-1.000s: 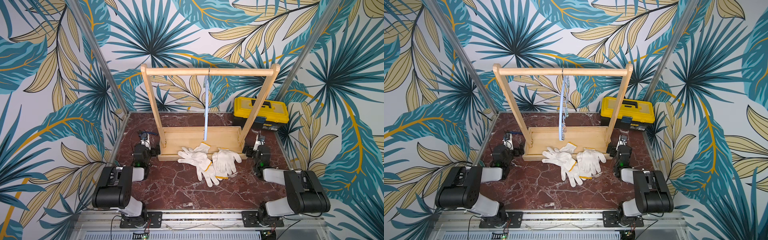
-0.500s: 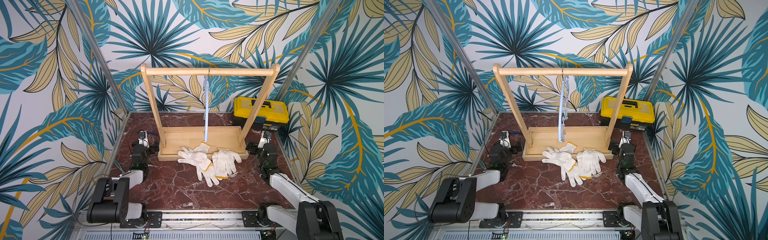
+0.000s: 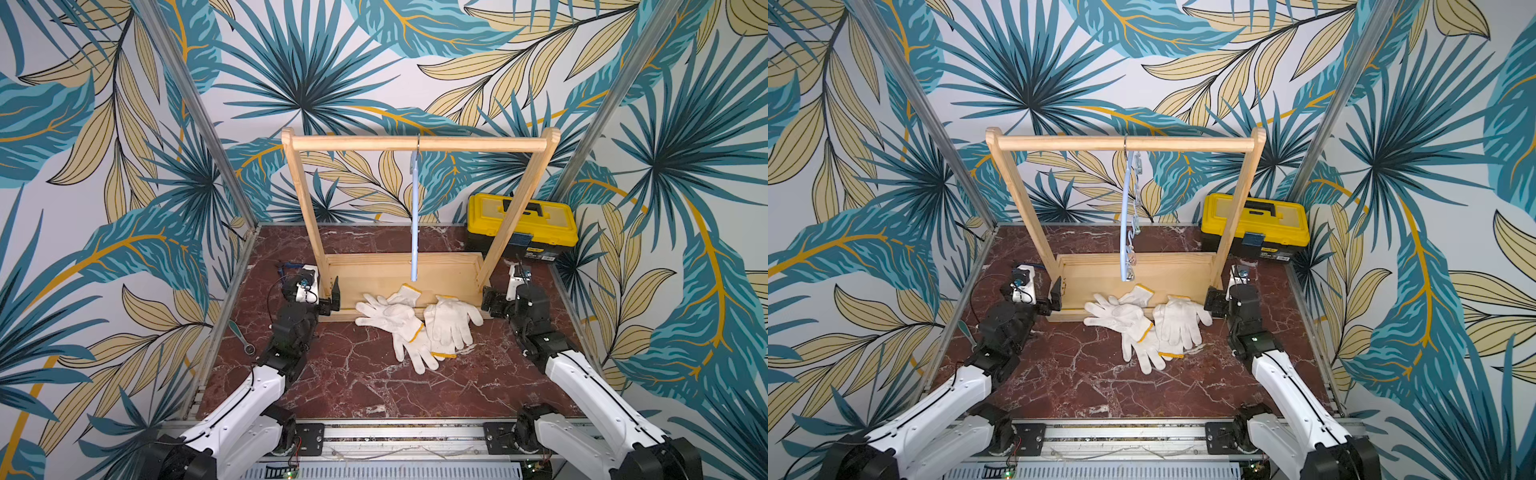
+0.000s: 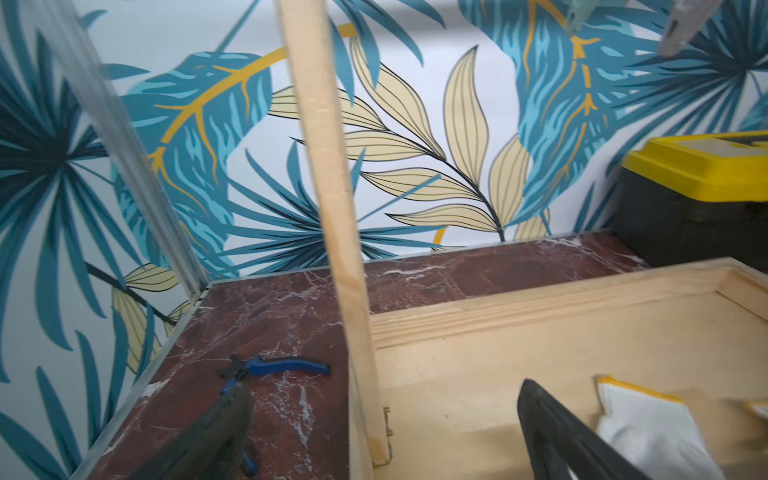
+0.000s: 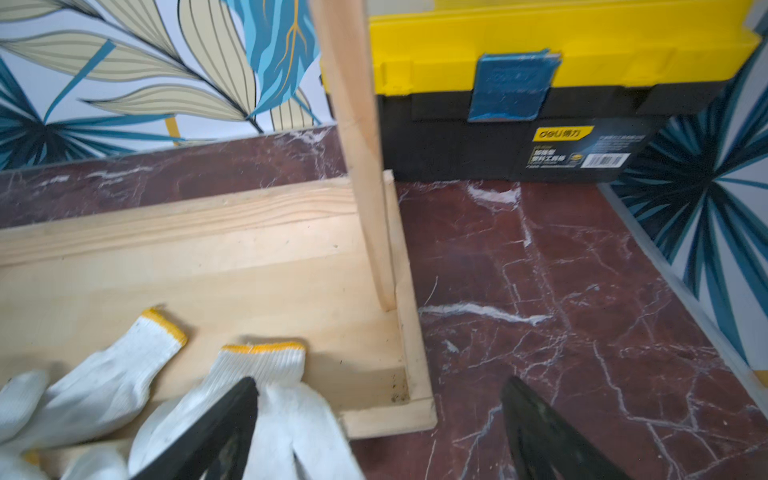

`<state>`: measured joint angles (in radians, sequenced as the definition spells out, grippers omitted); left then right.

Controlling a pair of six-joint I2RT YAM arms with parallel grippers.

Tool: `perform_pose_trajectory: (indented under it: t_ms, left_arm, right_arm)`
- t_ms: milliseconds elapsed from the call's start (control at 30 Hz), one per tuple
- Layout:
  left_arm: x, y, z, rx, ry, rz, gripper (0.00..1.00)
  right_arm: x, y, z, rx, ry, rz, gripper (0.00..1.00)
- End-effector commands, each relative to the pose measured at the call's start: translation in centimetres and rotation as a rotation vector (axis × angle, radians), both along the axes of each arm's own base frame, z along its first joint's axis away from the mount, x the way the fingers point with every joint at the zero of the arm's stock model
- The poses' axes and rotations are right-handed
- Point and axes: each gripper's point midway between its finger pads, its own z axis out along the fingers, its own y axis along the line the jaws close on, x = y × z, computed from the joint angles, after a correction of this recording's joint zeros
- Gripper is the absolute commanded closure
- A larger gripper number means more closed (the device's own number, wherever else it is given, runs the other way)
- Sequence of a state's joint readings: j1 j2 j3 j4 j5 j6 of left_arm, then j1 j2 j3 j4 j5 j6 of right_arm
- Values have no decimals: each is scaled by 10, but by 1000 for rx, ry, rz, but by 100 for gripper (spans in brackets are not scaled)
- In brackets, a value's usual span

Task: Clip the gloves onto a hanger to dry
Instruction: Pick up the glove from the center of the board.

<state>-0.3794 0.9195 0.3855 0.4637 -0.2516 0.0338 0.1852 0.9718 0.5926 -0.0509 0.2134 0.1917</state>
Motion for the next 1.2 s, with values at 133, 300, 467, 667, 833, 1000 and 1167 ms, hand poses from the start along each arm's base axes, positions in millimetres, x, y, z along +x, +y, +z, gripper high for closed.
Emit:
perform_pose_trajectory:
  t_ms: [133, 300, 467, 667, 833, 1000, 1167]
  left_arm:
    - [-8, -56, -14, 60, 82, -161, 0]
    - [-1, -99, -22, 106, 123, -258, 0]
    - [2, -129, -31, 116, 159, -317, 0]
    - [-1, -152, -35, 111, 180, -371, 0]
    - [-2, -160, -38, 109, 191, -391, 0]
    - [-3, -166, -38, 103, 193, -408, 0]
    - [-4, -169, -38, 103, 193, -415, 1]
  right_arm:
    - [-13, 37, -27, 56, 231, 125, 16]
    - [-10, 62, -42, 89, 337, 230, 22]
    - [-8, 75, -64, 92, 444, 275, 32]
    - [-4, 70, -81, 52, 521, 247, 38]
    - [-4, 67, -89, 23, 575, 235, 44]
    - [-5, 70, -99, 35, 606, 242, 51]
    - [-4, 72, -108, 49, 632, 241, 52]
